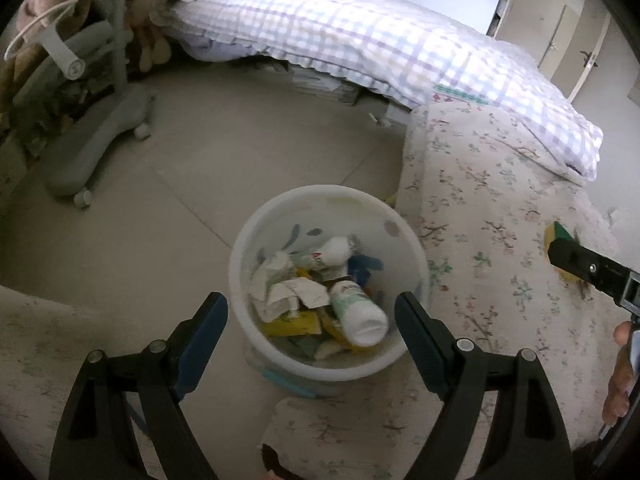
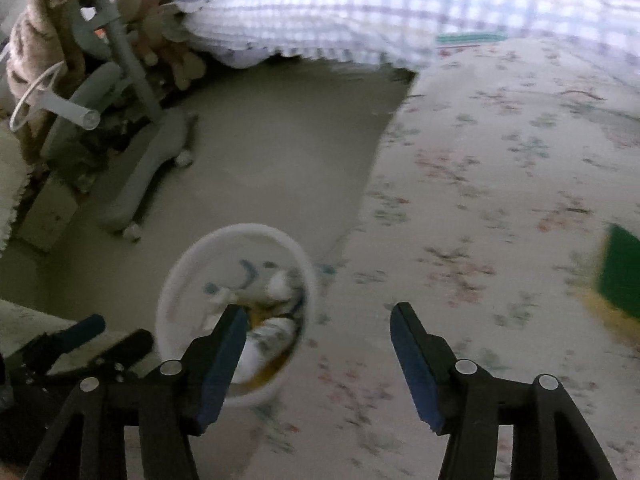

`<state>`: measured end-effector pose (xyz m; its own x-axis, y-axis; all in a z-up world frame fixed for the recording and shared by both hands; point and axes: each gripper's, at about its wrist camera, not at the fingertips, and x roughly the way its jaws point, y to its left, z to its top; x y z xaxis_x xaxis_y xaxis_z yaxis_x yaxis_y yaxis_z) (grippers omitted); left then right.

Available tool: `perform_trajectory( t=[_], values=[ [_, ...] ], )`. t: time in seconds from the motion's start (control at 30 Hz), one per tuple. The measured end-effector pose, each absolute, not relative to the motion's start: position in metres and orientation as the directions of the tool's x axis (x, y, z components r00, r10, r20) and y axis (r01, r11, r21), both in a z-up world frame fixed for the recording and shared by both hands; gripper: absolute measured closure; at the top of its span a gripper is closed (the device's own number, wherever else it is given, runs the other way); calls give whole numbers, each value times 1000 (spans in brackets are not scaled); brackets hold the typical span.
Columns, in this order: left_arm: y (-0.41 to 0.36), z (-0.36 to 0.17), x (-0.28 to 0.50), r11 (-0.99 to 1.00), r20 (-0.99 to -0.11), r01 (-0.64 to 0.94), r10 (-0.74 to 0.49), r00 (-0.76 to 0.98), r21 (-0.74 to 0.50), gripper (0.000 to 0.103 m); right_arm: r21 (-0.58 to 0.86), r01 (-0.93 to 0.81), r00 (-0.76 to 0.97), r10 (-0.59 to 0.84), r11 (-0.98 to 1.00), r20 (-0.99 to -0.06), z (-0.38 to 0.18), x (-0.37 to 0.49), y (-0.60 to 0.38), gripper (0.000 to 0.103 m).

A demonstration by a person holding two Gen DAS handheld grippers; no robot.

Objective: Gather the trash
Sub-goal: 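Grasp the green-and-yellow sponge on the bed with the left tool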

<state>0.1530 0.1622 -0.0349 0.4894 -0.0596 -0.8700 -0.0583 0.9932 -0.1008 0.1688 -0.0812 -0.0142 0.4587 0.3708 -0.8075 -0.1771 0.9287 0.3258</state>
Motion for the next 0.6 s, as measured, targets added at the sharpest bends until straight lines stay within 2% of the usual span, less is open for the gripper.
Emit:
perform_trajectory(
  t=[0.6],
  values=[
    [94, -26, 166, 992, -876, 22, -120, 467, -124, 16, 197, 58, 510, 141, 979, -849, -7, 139, -256, 31]
  ],
)
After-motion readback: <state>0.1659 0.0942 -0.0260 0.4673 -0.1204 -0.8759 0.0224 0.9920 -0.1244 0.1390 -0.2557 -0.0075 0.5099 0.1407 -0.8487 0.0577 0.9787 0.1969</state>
